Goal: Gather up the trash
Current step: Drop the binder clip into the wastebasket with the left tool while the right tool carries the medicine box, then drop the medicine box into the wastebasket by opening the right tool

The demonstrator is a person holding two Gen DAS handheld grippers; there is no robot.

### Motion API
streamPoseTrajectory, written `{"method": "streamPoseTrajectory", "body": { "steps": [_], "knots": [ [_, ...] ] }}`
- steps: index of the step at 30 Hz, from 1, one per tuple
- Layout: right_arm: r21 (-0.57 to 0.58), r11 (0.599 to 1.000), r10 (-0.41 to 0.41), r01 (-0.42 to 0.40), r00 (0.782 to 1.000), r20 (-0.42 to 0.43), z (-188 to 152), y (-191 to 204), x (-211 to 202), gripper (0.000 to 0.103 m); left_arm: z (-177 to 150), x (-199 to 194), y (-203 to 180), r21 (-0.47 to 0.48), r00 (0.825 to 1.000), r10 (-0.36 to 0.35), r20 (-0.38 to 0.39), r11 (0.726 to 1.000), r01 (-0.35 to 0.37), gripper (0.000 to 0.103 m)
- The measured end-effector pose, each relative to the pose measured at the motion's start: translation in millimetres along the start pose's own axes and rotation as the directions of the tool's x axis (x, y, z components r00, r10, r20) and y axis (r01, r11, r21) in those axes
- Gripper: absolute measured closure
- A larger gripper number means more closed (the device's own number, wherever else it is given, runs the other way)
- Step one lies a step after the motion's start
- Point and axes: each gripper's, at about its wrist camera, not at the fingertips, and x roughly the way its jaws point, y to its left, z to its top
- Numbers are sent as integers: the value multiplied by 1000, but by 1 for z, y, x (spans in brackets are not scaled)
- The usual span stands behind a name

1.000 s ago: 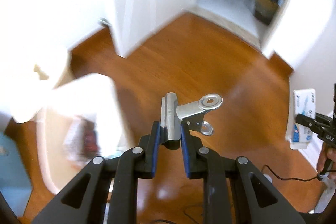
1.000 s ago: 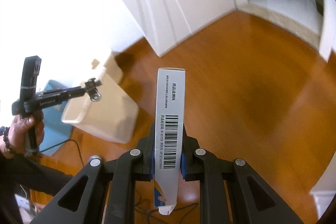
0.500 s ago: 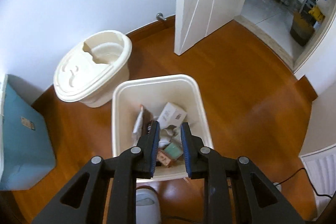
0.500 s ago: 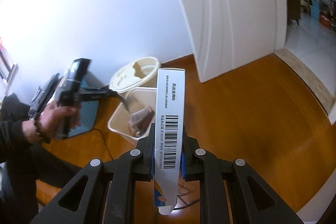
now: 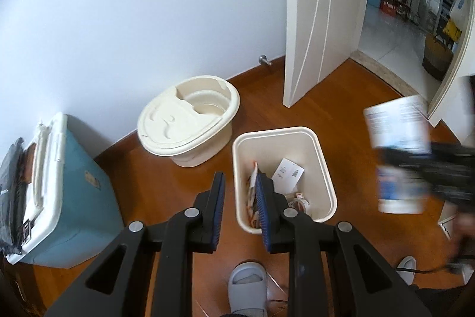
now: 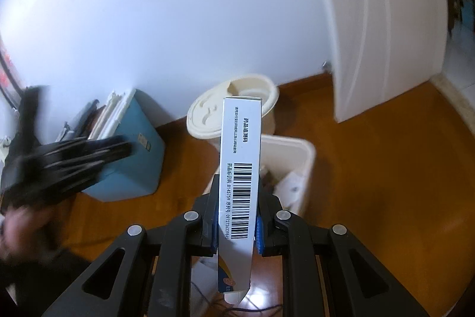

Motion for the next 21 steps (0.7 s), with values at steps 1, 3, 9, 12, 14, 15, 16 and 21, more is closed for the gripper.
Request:
{"method": "streamPoseTrajectory", "body": {
  "steps": [1,3,9,12,14,15,16,21],
  "knots": [
    [5,1000,-6,6,1000,-16,1,3,20,84,-4,-6,6,-10,1000,2,10,1000,-2,83],
    [10,999,-32,32,998,-49,4,10,61,84,-9,-11,13,-29,1000,-4,14,1000,4,83],
    [2,992,-122,125,972,-200,6,13,161,79,-11,-11,35,-110,1000,-18,10,994,19,83],
    [-33,978,-209,208,946,-248,5,14,179,7,-11,-19,37,-114,1000,-12,23,993,15,82],
    [-36,981,-196,193,951,-240,3,16,170,6,-15,-31,38,-107,999,-2,39,994,6,82],
    [-31,979,-201,200,950,-238,3,18,159,6,-17,-39,39,-109,999,1,45,994,4,83],
    [-24,978,-207,207,952,-224,1,22,147,6,-20,-48,39,-110,999,4,51,994,2,82],
    [-4,966,-260,260,962,-89,-26,58,22,6,-45,-121,26,-67,994,16,110,998,-8,82]
  ]
}}
